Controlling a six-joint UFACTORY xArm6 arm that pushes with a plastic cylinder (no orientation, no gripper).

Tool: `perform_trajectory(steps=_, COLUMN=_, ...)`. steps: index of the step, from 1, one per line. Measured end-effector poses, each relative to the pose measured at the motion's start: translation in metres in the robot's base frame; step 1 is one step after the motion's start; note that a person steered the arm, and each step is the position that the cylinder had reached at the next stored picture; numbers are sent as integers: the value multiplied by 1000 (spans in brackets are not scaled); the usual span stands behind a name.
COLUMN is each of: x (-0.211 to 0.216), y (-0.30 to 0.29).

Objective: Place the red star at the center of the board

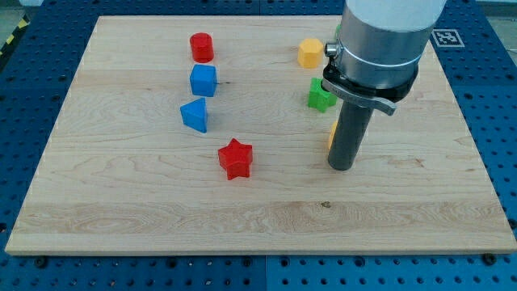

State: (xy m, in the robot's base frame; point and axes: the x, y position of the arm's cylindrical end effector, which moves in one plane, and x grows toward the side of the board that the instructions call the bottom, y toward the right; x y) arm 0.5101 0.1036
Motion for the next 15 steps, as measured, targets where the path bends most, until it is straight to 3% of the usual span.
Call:
perform_trajectory(steps=1, x=-13, y=0)
perform_trajectory(steps=3, x=-1, y=-2)
perform_trajectory(steps=6, x=61, y=-102)
perform_trajectory(steps=9, x=45, y=-178)
perform_trajectory(steps=12, x=17, y=-167)
perform_trajectory(steps=15, x=25, y=-124)
